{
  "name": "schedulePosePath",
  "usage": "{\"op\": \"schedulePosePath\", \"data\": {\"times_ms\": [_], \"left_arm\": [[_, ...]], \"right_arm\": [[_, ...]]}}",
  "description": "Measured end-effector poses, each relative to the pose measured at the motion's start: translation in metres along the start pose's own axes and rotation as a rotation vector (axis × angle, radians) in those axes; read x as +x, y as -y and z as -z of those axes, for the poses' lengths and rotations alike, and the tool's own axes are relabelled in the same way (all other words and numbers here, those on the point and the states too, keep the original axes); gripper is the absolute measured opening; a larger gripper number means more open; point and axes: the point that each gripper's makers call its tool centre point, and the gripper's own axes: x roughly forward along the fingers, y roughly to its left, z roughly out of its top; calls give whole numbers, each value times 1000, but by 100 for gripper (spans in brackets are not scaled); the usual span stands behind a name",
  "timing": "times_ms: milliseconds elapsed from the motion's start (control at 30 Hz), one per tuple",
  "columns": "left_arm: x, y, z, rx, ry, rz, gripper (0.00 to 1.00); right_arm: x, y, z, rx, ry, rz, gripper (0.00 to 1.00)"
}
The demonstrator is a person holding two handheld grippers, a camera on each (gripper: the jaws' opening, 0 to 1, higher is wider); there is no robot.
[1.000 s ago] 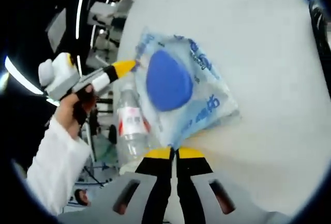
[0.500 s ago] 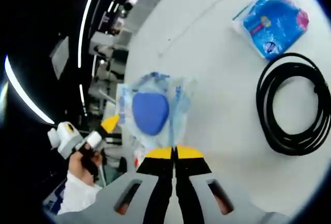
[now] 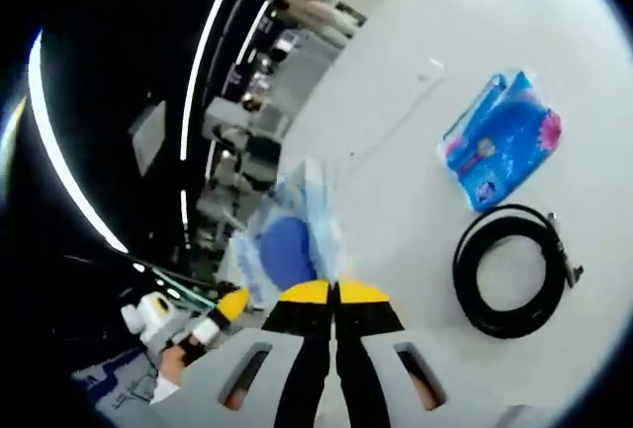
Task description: Arrange the tabletop items into an orderly group along one side of the table until the central work area is clear of visible clutter.
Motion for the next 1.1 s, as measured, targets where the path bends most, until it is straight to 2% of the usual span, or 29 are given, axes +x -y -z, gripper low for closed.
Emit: {"op": "schedulePosePath", "data": {"times_ms": [33,133,267,300,333,433,567,633,700,733,767,833,867,900,967,1000,1100], "left_arm": [[-2,3,0,-9,7,7,0],[-6,18,-2,-100,45,48,0],[-11,26,-1,-75,58,34,0],[-13,27,-2,-74,66,23,0],[-15,26,-3,-76,72,16,0],[-22,29,-6,-126,94,37,0],[-25,34,-3,-60,89,8,0],[-24,37,-1,-58,90,2,0],[-24,37,-2,-82,109,-9,0],[-25,37,-7,-113,146,-16,0],[-27,36,-12,-141,176,-21,0],[-31,36,-15,-158,198,-31,0],[-32,33,-15,-146,204,-66,0],[-31,33,-14,-129,197,-61,0],[-29,34,-11,-158,193,-52,0],[-29,35,-9,-189,186,-42,0],[-29,32,-13,-194,202,-55,0]], "right_arm": [[-5,2,-3,-2,-2,17,0],[-18,-2,-12,-44,0,7,0],[-25,-10,-19,-92,-9,-13,0],[-27,-16,-20,-103,-18,-57,0],[-28,-17,-20,-105,-24,-65,0],[-37,-8,-17,-173,-57,-37,0],[-41,-5,-11,-132,-59,-40,0],[-42,2,-8,-173,-73,-2,0],[-42,3,-11,-166,-67,3,0],[-42,3,-12,-125,-54,-5,0],[-42,0,-16,-30,-34,-31,0],[-42,2,-18,-57,-35,-24,0],[-43,5,-20,-112,-37,12,0],[-43,6,-20,-130,-44,13,0],[-43,0,-19,-80,-37,-10,0],[-42,1,-20,-85,-35,-7,0],[-38,2,-19,-104,-55,4,0]]}}
